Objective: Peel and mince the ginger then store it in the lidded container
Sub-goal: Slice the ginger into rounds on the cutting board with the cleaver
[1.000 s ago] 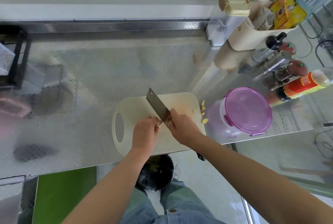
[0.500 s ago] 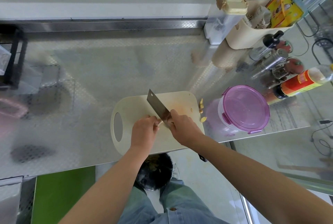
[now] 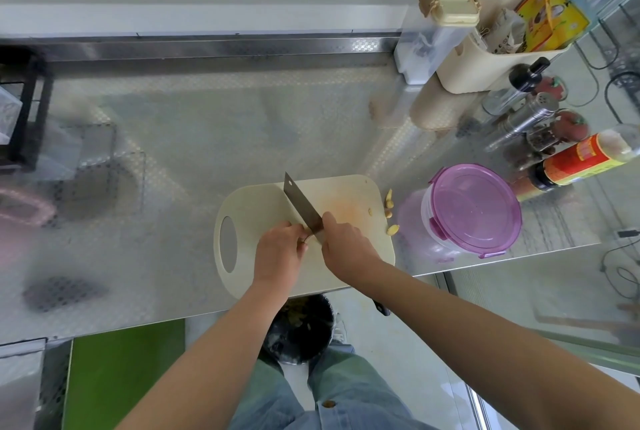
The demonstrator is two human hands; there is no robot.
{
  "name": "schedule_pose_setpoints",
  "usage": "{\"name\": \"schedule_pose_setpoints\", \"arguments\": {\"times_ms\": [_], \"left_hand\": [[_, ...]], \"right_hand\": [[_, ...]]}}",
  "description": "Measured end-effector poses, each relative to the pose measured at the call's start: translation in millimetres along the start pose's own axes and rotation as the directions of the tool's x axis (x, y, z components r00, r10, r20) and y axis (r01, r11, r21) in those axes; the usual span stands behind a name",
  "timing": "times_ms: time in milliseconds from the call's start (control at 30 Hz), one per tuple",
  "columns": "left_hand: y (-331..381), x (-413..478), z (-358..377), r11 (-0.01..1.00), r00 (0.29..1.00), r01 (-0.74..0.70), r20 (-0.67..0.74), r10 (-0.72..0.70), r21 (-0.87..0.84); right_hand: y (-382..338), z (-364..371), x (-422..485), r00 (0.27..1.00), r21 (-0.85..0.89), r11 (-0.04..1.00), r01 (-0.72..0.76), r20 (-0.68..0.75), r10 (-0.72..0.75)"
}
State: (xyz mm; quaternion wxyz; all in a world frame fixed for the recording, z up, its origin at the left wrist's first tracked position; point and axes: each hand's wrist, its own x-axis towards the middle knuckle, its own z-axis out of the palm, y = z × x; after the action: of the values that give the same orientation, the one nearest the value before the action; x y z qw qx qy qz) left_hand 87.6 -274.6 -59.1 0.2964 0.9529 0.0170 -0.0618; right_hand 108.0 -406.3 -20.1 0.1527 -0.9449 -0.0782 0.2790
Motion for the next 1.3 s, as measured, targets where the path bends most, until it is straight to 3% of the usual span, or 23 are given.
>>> {"name": "schedule_pose_setpoints", "arguments": {"times_ms": [967, 1300], "left_hand": [[-3, 5, -3, 1.000, 0.999, -0.008, 0.053, 0.008, 0.002], [-7, 6, 2, 0.998, 0.998, -0.059, 0.005, 0.059, 0.038]], "right_hand": [[5, 13, 10, 0.999, 0.095, 0.995, -0.027, -0.019, 0.029], [-1, 25, 4, 0.996, 0.082, 0.996, -0.029, -0.077, 0.036]]}}
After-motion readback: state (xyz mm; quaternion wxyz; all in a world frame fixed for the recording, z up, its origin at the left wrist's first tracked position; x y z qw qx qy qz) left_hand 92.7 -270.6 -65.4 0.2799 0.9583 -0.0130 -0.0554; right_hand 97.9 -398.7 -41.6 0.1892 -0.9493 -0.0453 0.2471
